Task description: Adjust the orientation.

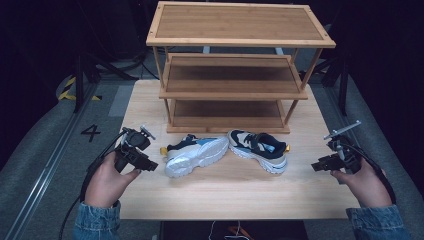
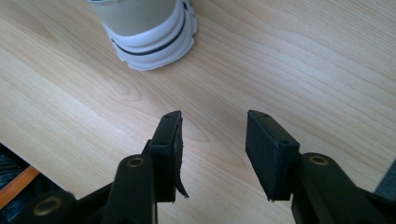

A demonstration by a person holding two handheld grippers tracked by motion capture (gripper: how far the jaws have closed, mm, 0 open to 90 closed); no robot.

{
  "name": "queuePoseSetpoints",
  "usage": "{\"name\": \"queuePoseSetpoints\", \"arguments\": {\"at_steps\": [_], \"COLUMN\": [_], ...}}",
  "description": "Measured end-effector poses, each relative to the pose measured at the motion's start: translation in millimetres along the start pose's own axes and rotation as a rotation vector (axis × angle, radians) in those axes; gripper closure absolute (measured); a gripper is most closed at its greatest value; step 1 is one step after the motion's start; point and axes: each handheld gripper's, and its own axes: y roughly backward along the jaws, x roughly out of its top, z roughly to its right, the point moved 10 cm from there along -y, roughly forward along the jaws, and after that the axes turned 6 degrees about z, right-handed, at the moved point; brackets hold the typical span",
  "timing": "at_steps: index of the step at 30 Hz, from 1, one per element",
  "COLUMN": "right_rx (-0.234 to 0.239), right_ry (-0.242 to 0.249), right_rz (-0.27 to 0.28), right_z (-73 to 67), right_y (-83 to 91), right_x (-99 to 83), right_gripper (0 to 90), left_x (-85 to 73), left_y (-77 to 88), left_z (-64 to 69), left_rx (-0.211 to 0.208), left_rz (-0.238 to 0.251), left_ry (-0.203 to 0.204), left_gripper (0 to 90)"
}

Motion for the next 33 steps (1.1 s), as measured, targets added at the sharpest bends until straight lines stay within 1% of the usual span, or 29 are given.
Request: {"name": "queuePoseSetpoints", "arguments": {"at_steps": [1, 2, 3, 4, 6, 9, 10, 11, 13, 15, 16, 17, 18, 19, 21, 22, 23, 25, 27, 28, 29, 30, 31, 33], "right_rx": [0.006, 0.014, 0.016, 0.021, 0.023, 0.008, 0.005, 0.007, 0.002, 0.0, 0.0, 0.0, -0.001, 0.0, 0.001, 0.002, -0.001, 0.0, 0.003, 0.003, 0.004, 0.006, 0.007, 0.006], "right_ry": [0.007, 0.011, 0.016, 0.013, 0.011, 0.011, 0.011, 0.002, 0.007, 0.006, 0.01, 0.014, 0.016, 0.021, 0.02, 0.013, 0.017, 0.007, 0.008, 0.013, 0.013, 0.018, 0.018, 0.015], "right_rz": [-0.006, -0.012, -0.016, -0.016, -0.01, 0.005, 0.009, 0.013, 0.015, 0.018, 0.016, 0.013, 0.014, 0.013, 0.011, 0.014, 0.016, 0.013, 0.01, 0.005, 0.002, 0.001, 0.001, 0.002], "right_z": [-1.4, -2.8, -3.3, -4.1, -4.5, -3.8, -3.6, -4.4, -4.2, -5.2, -5.4, -6.3, -7.3, -8.7, -9.5, -9.9, -9.1, -9.5, -9.7, -9.7, -10.6, -10.9, -11.5, -12.2], "right_y": [-0.3, -0.7, -0.6, -0.3, 0.5, 2.8, 3.0, 3.0, 3.1, 2.6, 2.4, 2.0, 1.4, 1.3, 2.2, 2.5, 2.8, 2.8, 1.4, 0.5, -0.4, -1.0, -1.4, -1.8], "right_x": [-0.6, -1.3, -2.1, -2.7, -3.5, -5.1, -5.6, -5.9, -7.3, -7.8, -8.5, -9.4, -10.0, -11.1, -12.8, -13.3, -14.0, -15.7, -17.4, -18.5, -19.1, -19.4, -19.5, -19.3], "right_gripper": [60.1, 62.3, 64.7, 67.0, 69.7, 73.4, 74.4, 75.3, 77.0, 77.3, 77.4, 77.3, 77.4, 77.5, 77.5, 77.5, 77.4, 76.5, 76.0, 76.0, 76.0, 75.9, 75.9, 75.5], "left_x": [1.1, 2.0, 2.6, 4.0, 8.0, 15.7, 18.7, 20.7, 28.0, 30.0, 33.2, 35.2, 38.2, 40.2, 42.7, 45.1, 46.1, 49.8, 51.5, 51.9, 51.9, 52.7, 52.6, 52.9], "left_y": [0.1, -1.3, -2.7, -3.2, -3.9, -4.8, -5.7, -6.1, -8.7, -9.4, -10.9, -12.4, -14.6, -16.7, -20.9, -24.1, -26.3, -31.4, -35.4, -37.2, -38.9, -40.3, -41.6, -43.7], "left_z": [2.7, 6.8, 10.3, 11.5, 16.3, 20.7, 22.4, 22.7, 24.7, 25.4, 25.6, 26.0, 24.8, 25.9, 28.2, 30.4, 31.7, 32.3, 33.3, 32.9, 33.4, 32.3, 33.5, 32.5], "left_rx": [-0.018, -0.044, -0.052, -0.043, -0.052, -0.06, -0.058, -0.054, -0.044, -0.041, -0.041, -0.044, -0.046, -0.052, -0.067, -0.077, -0.08, -0.084, -0.089, -0.085, -0.088, -0.084, -0.093, -0.095], "left_rz": [-0.002, -0.013, -0.023, -0.028, -0.03, -0.01, 0.003, 0.007, 0.027, 0.032, 0.037, 0.039, 0.042, 0.048, 0.039, 0.046, 0.037, 0.036, 0.026, 0.021, 0.017, 0.014, 0.01, 0.009], "left_ry": [0.007, 0.002, -0.005, -0.025, -0.041, -0.058, -0.057, -0.067, -0.089, -0.089, -0.098, -0.093, -0.097, -0.088, -0.095, -0.097, -0.099, -0.113, -0.109, -0.113, -0.107, -0.12, -0.111, -0.115], "left_gripper": [59.6, 65.1, 69.6, 73.8, 81.8, 88.4, 88.4, 89.4, 89.5, 89.5, 89.5, 89.5, 89.5, 89.5, 89.5, 89.5, 89.5, 89.5, 89.5, 89.5, 89.5, 89.5, 89.5, 89.5]}}
